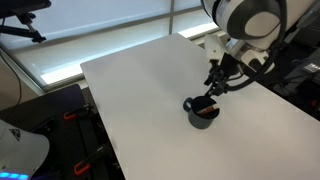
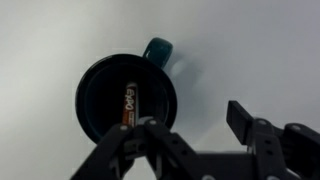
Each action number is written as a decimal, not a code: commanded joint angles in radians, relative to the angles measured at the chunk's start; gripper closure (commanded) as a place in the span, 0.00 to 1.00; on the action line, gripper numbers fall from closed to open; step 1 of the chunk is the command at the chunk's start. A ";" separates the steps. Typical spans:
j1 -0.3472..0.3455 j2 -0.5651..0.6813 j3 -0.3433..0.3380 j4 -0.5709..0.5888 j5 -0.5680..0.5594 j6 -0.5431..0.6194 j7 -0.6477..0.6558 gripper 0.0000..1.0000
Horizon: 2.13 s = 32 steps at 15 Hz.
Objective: Take the red marker out of the green mug.
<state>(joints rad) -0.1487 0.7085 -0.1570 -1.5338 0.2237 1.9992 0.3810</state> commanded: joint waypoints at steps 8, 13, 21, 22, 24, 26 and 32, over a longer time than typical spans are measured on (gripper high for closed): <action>0.118 -0.290 -0.002 -0.114 -0.236 0.017 -0.014 0.00; 0.097 -0.384 -0.008 -0.300 -0.293 0.282 -0.031 0.00; 0.096 -0.353 0.001 -0.271 -0.281 0.288 -0.017 0.00; 0.095 -0.348 0.000 -0.283 -0.284 0.309 -0.019 0.00; 0.097 -0.335 -0.004 -0.303 -0.294 0.349 -0.014 0.13; 0.102 -0.319 -0.013 -0.323 -0.309 0.398 -0.006 0.18; 0.099 -0.259 -0.058 -0.360 -0.324 0.494 0.011 0.19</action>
<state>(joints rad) -0.0559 0.4421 -0.1871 -1.8625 -0.0738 2.4483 0.3618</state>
